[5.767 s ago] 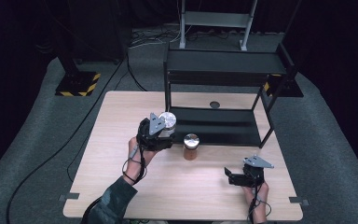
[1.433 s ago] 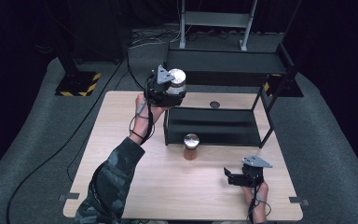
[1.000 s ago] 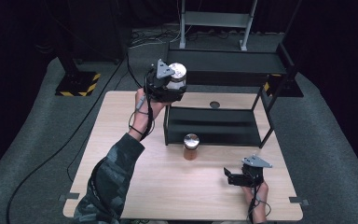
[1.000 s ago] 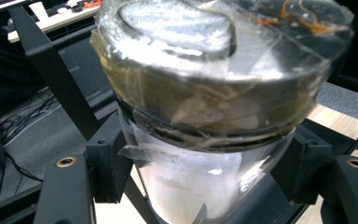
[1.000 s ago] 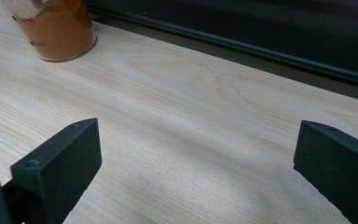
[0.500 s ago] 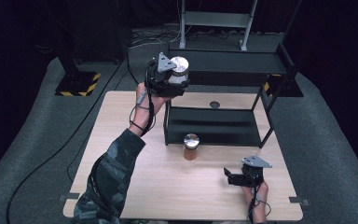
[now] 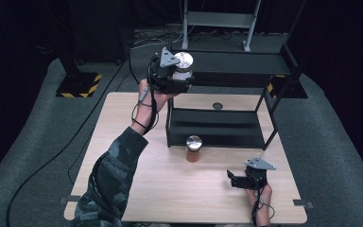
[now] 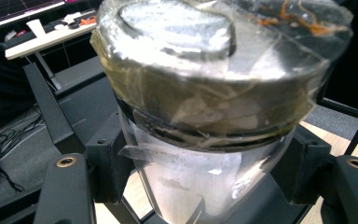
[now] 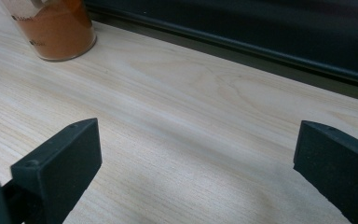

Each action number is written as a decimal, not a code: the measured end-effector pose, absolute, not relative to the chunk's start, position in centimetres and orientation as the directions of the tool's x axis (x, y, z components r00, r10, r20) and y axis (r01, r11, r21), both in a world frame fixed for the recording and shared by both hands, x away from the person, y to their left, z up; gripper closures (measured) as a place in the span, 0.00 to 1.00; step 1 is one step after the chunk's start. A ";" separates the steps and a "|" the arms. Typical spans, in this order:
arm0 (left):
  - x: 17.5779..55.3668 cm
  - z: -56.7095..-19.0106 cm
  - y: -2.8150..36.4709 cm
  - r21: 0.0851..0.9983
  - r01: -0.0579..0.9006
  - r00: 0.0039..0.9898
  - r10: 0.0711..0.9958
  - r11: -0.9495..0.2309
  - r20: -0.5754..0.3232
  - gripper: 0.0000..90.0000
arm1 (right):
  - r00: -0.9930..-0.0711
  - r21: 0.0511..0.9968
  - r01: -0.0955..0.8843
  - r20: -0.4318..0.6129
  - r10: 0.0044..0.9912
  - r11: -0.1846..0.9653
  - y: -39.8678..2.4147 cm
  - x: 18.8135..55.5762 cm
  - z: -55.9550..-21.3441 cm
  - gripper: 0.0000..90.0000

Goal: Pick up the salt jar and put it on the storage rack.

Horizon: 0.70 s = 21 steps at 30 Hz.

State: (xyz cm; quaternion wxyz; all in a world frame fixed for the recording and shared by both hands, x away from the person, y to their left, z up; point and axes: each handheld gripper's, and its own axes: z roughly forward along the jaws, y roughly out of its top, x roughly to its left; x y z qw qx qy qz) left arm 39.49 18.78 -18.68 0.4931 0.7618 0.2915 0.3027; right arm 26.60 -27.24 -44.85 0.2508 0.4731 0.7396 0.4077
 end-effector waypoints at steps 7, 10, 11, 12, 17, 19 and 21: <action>39.6 -17.9 18.7 0.927 0.138 0.648 0.740 -0.348 0.181 0.34 | -0.426 0.840 0.496 0.016 0.905 0.218 -27.2 26.6 -44.8 0.00; 39.6 -17.7 18.7 0.929 0.137 0.648 0.740 -0.343 0.178 0.34 | -0.426 0.840 0.496 0.014 0.904 0.221 -27.2 26.6 -44.8 0.00; 39.7 -17.6 18.7 0.930 0.137 0.648 0.741 -0.342 0.177 0.34 | -0.426 0.840 0.496 0.014 0.904 0.221 -27.2 26.6 -44.8 0.00; 39.7 -17.5 18.6 0.930 0.135 0.648 0.740 -0.342 0.178 0.34 | -0.427 0.840 0.496 0.014 0.904 0.221 -27.2 26.6 -44.8 0.00; 40.0 -17.0 18.7 0.932 0.141 0.655 0.737 -0.334 0.165 0.34 | -0.427 0.840 0.495 0.013 0.904 0.222 -27.2 26.6 -44.8 0.00; 40.1 -16.8 18.7 0.933 0.140 0.654 0.738 -0.332 0.165 0.34 | -0.427 0.840 0.495 0.012 0.904 0.222 -27.2 26.6 -44.8 0.00; 40.1 -16.7 18.6 0.934 0.140 0.653 0.740 -0.329 0.163 0.34 | -0.428 0.840 0.494 0.012 0.904 0.223 -27.2 26.6 -44.8 0.00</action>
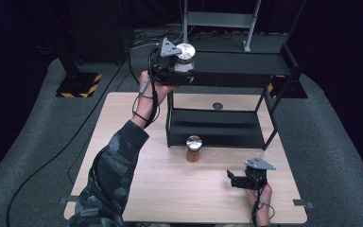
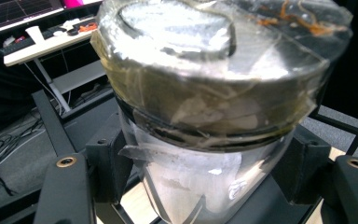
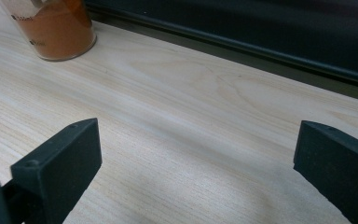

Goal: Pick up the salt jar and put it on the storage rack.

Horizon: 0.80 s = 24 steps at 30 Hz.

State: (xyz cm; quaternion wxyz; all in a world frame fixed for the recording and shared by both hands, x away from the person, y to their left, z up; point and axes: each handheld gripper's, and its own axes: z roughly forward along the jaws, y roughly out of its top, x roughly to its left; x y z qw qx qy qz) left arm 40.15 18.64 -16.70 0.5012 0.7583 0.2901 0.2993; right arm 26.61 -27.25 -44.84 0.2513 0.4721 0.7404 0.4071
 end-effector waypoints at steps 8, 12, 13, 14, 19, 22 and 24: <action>40.8 -15.9 18.3 0.935 0.147 0.647 0.747 -0.324 0.157 0.34 | -0.429 0.840 0.493 0.011 0.903 0.225 -27.3 26.6 -44.8 0.00; 41.1 -15.7 18.1 0.934 0.151 0.644 0.749 -0.325 0.157 0.34 | -0.430 0.840 0.493 0.011 0.903 0.225 -27.3 26.6 -44.8 0.00; 41.2 -15.6 18.0 0.933 0.152 0.641 0.751 -0.326 0.158 0.34 | -0.430 0.840 0.493 0.010 0.903 0.225 -27.3 26.6 -44.8 0.00; 41.3 -15.6 17.9 0.933 0.152 0.639 0.753 -0.326 0.159 0.34 | -0.430 0.840 0.493 0.010 0.903 0.226 -27.3 26.6 -44.8 0.00; 42.2 -15.1 17.8 0.932 0.176 0.633 0.761 -0.317 0.140 0.34 | -0.431 0.838 0.495 0.008 0.903 0.228 -27.2 26.7 -44.8 0.00; 42.7 -14.9 17.6 0.932 0.185 0.623 0.771 -0.312 0.134 0.34 | -0.430 0.839 0.494 0.009 0.903 0.227 -27.3 26.6 -44.8 0.00; 43.0 -14.8 17.5 0.931 0.192 0.617 0.776 -0.311 0.131 0.34 | -0.431 0.839 0.494 0.009 0.902 0.227 -27.3 26.6 -44.8 0.00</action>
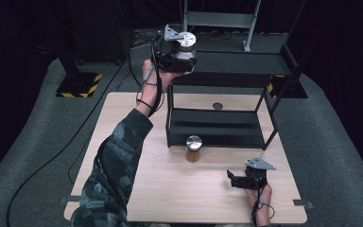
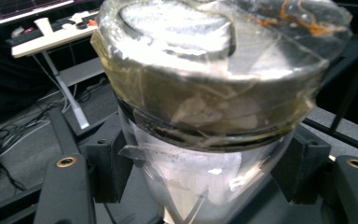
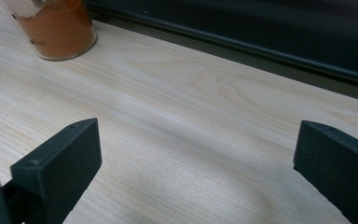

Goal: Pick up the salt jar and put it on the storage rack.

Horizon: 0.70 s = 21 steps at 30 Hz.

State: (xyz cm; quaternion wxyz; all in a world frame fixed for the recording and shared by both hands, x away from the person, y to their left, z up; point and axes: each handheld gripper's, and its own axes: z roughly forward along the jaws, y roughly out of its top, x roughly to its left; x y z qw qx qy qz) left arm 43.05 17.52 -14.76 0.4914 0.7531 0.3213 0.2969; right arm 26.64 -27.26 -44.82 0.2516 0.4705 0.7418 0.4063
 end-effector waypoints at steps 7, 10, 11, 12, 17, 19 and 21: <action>43.9 -14.4 16.7 0.925 0.209 0.604 0.786 -0.317 0.133 0.34 | -0.431 0.838 0.495 0.006 0.902 0.230 -27.2 26.7 -44.8 0.00; 44.4 -14.3 16.5 0.922 0.222 0.602 0.789 -0.317 0.127 0.34 | -0.431 0.838 0.495 0.006 0.902 0.230 -27.2 26.7 -44.8 0.00; 44.6 -14.3 16.5 0.922 0.226 0.599 0.791 -0.314 0.123 0.34 | -0.431 0.837 0.495 0.006 0.902 0.231 -27.2 26.7 -44.8 0.00; 44.7 -14.2 16.5 0.921 0.229 0.598 0.792 -0.314 0.122 0.34 | -0.431 0.838 0.495 0.006 0.902 0.231 -27.2 26.7 -44.8 0.00; 45.4 -14.0 16.2 0.917 0.248 0.584 0.803 -0.311 0.114 0.34 | -0.432 0.837 0.496 0.005 0.902 0.233 -27.1 26.7 -44.8 0.00; 45.7 -13.9 16.0 0.916 0.257 0.577 0.809 -0.308 0.110 0.34 | -0.432 0.837 0.495 0.005 0.902 0.232 -27.2 26.7 -44.8 0.00; 46.0 -14.0 16.0 0.917 0.266 0.573 0.814 -0.297 0.097 0.34 | -0.431 0.837 0.496 0.005 0.902 0.232 -27.2 26.7 -44.8 0.00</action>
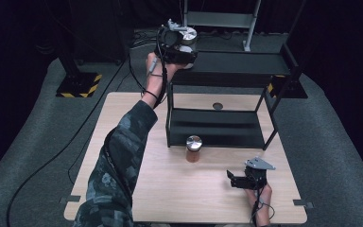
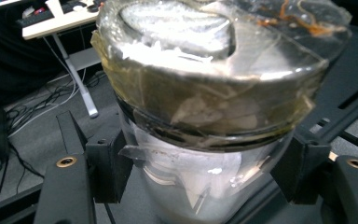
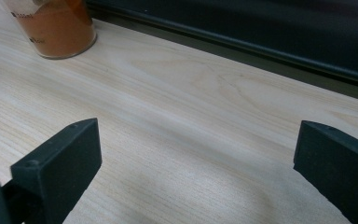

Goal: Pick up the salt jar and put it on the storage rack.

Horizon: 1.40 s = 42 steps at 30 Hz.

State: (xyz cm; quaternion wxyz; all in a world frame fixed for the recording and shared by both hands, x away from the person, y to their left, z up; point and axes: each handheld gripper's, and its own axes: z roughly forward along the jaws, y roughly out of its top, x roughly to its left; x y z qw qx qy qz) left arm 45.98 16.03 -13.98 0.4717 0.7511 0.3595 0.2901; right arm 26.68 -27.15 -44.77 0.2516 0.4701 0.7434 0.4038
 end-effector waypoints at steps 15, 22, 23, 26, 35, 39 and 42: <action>47.4 -14.2 14.9 0.903 0.321 0.552 0.831 -0.285 0.066 0.34 | -0.432 0.839 0.493 0.007 0.902 0.230 -27.2 26.6 -44.8 0.00; 47.5 -14.3 14.7 0.904 0.331 0.545 0.837 -0.272 0.053 0.34 | -0.433 0.840 0.492 0.008 0.901 0.229 -27.3 26.6 -44.8 0.00; 47.6 -14.3 14.5 0.902 0.331 0.545 0.837 -0.276 0.056 0.34 | -0.433 0.839 0.493 0.008 0.901 0.229 -27.2 26.6 -44.8 0.00; 47.7 -14.3 14.4 0.901 0.337 0.544 0.838 -0.273 0.050 0.34 | -0.433 0.840 0.493 0.008 0.901 0.229 -27.3 26.6 -44.8 0.00; 48.1 -14.3 14.3 0.900 0.355 0.540 0.841 -0.253 0.023 0.34 | -0.433 0.840 0.492 0.008 0.901 0.229 -27.3 26.6 -44.8 0.00; 48.2 -14.4 14.1 0.902 0.355 0.539 0.842 -0.248 0.019 0.34 | -0.433 0.840 0.492 0.008 0.902 0.229 -27.3 26.6 -44.8 0.00; 48.2 -14.4 14.0 0.902 0.355 0.539 0.842 -0.246 0.017 0.34 | -0.433 0.840 0.492 0.008 0.901 0.229 -27.3 26.6 -44.8 0.00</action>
